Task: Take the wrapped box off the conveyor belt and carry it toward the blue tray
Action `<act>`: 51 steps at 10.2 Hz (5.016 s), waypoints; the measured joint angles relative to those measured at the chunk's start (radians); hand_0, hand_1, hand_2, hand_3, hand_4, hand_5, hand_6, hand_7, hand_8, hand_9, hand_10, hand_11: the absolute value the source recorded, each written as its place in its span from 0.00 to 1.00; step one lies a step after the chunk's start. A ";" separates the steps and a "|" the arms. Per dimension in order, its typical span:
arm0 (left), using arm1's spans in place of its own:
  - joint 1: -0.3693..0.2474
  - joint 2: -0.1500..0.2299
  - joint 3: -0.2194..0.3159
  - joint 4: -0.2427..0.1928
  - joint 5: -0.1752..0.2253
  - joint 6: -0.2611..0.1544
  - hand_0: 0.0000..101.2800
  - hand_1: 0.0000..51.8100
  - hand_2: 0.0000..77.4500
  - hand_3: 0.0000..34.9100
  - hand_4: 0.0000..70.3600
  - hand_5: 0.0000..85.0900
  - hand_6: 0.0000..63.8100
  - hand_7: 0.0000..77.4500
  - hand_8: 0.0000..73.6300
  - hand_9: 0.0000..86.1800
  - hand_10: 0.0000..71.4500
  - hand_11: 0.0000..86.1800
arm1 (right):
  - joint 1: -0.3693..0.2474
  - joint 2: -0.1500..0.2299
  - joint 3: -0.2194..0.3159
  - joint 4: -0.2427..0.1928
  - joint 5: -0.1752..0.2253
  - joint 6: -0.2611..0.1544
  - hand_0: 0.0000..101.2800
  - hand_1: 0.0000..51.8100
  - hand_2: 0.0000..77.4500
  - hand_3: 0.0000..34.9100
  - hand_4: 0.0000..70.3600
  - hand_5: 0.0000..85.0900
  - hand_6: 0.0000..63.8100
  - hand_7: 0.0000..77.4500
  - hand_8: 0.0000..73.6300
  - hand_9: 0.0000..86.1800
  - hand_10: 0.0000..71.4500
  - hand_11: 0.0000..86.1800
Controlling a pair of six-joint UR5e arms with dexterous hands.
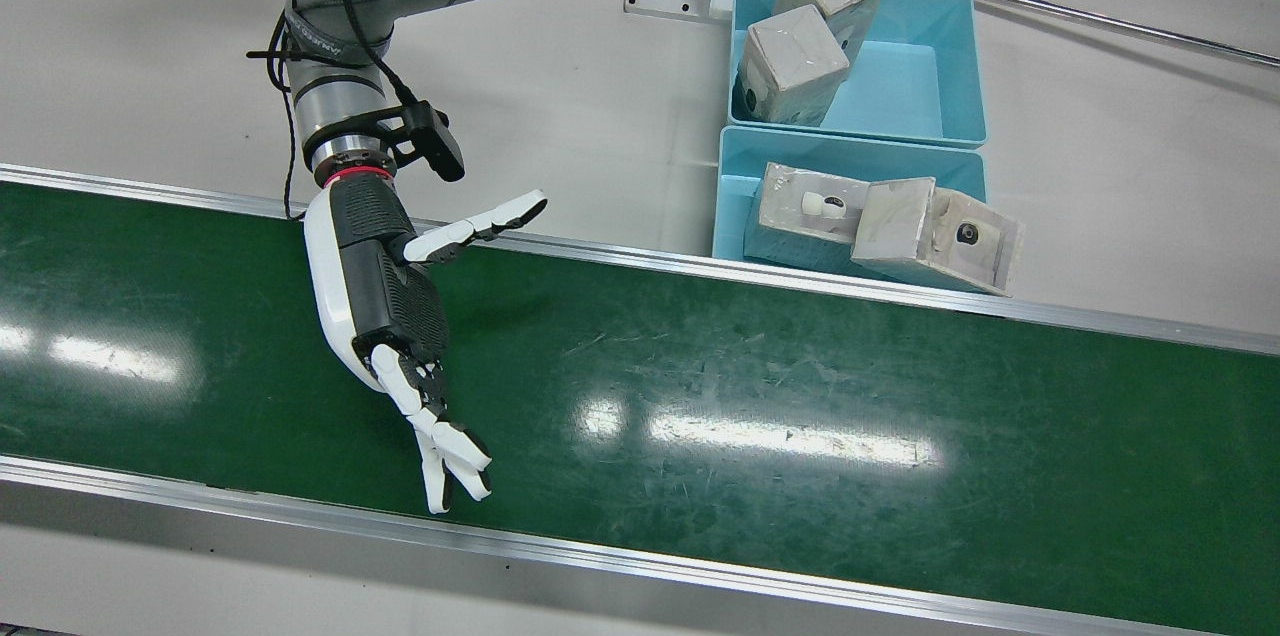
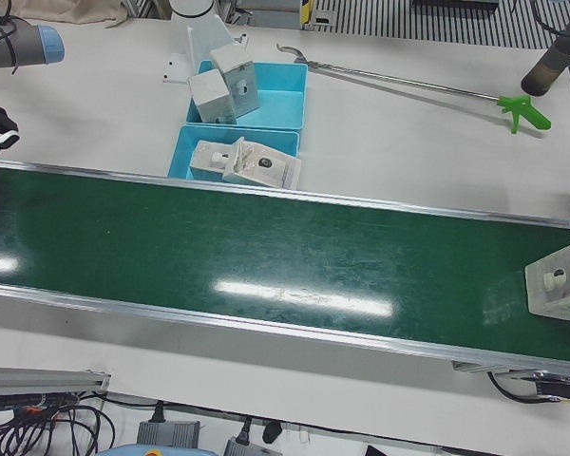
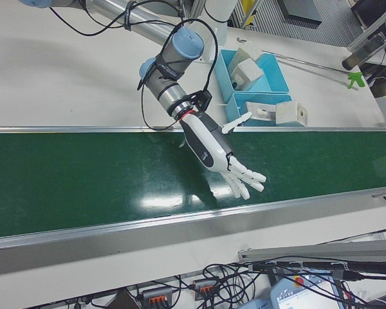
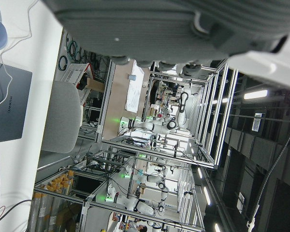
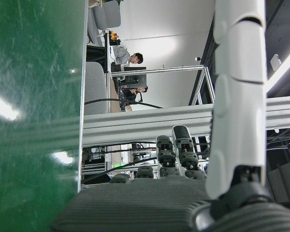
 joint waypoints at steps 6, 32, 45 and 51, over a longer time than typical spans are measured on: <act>0.000 0.000 0.000 0.000 0.000 0.000 0.00 0.00 0.01 0.00 0.00 0.01 0.01 0.01 0.01 0.01 0.01 0.01 | -0.001 -0.004 -0.001 -0.037 -0.002 0.004 0.47 0.26 0.04 0.00 0.15 0.19 0.06 0.06 0.01 0.03 0.00 0.01; 0.000 0.000 0.000 0.000 0.000 0.000 0.00 0.00 0.01 0.00 0.00 0.01 0.01 0.01 0.01 0.01 0.00 0.01 | 0.000 -0.007 -0.004 -0.048 0.002 0.022 0.47 0.23 0.03 0.00 0.14 0.19 0.06 0.05 0.01 0.02 0.00 0.01; 0.000 0.000 0.000 0.000 0.000 0.000 0.00 0.00 0.01 0.00 0.00 0.01 0.01 0.01 0.01 0.01 0.01 0.01 | 0.001 -0.009 -0.004 -0.048 0.002 0.022 0.47 0.23 0.03 0.00 0.14 0.19 0.06 0.05 0.01 0.02 0.00 0.01; 0.000 0.000 0.000 0.000 0.000 0.000 0.00 0.00 0.01 0.00 0.00 0.01 0.01 0.01 0.01 0.01 0.01 0.01 | 0.001 -0.010 -0.004 -0.048 0.002 0.023 0.47 0.23 0.03 0.00 0.14 0.19 0.06 0.05 0.01 0.02 0.00 0.01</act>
